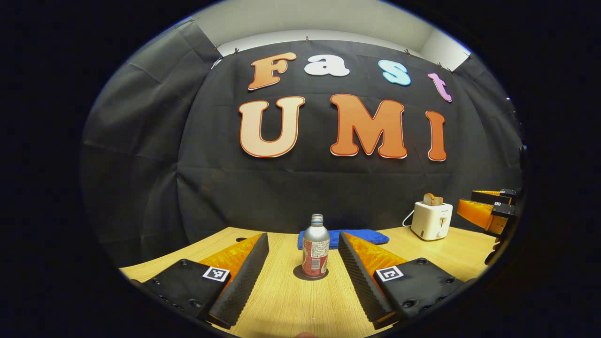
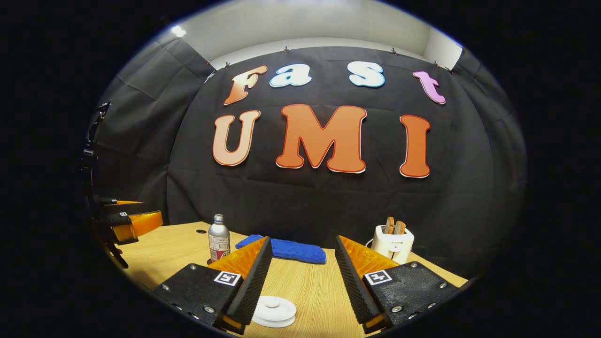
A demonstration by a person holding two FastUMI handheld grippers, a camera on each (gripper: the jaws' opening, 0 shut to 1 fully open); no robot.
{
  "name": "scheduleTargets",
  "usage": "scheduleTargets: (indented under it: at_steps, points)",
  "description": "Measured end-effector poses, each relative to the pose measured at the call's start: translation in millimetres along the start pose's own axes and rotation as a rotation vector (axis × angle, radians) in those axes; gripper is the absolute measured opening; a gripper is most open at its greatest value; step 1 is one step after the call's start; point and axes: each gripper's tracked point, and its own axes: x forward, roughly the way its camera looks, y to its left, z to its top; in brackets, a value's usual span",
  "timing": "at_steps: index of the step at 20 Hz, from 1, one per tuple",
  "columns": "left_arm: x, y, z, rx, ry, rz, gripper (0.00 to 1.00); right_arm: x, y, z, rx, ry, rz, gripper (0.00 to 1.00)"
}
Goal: Open the teacup lid with one hand, grasp the water bottle and pour water into the teacup with the other hand; after pouring, place the water bottle on the coaster and then close the teacup lid.
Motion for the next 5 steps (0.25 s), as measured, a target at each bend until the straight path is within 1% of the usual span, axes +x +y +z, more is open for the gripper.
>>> scheduleTargets:
  at_steps: [3,4,5]
  points:
    - [-2.1,1.6,0.8,0.003,-0.002,0.007,1.0,0.0,2.4,0.3,0.003,0.004,0.006,0.81]
    - [-2.0,2.0,1.1,0.005,-0.001,0.008,0.94,0.6,2.0,1.4,0.002,0.002,0.005,0.81]
    - [-1.5,1.8,1.2,0.006,-0.001,0.009,0.97,0.8,1.5,3.0,-0.001,0.001,0.003,0.81]
